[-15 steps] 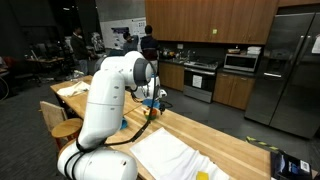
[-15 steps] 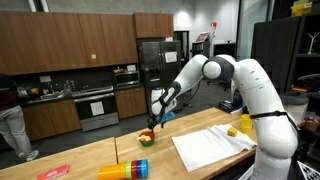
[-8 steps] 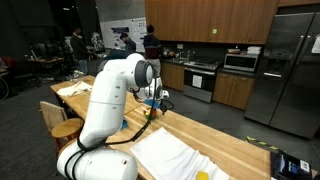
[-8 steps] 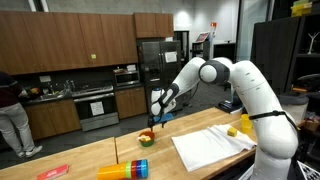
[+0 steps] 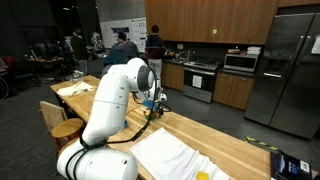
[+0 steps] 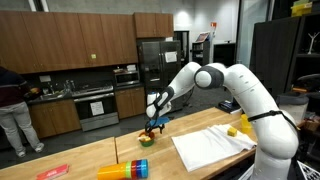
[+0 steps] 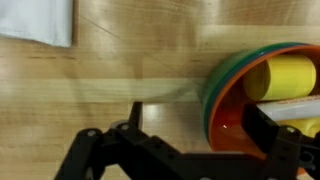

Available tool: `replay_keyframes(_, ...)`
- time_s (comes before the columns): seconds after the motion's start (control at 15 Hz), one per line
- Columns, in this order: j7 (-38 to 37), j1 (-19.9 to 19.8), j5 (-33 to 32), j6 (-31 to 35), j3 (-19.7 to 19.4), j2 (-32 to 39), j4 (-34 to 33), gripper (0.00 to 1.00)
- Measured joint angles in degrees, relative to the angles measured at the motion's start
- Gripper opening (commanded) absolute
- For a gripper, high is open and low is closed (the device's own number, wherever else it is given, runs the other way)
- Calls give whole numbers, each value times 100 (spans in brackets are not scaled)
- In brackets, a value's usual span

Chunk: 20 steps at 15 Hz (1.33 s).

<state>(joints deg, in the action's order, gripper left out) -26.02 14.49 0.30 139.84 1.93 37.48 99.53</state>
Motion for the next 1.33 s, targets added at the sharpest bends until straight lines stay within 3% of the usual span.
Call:
replay_keyframes(0.67, 338, -38, 40, -1147, 87, 207, -502, 1)
replay_keyframes(1.33, 552, -311, -94, -1673, -280, -264, -287, 2)
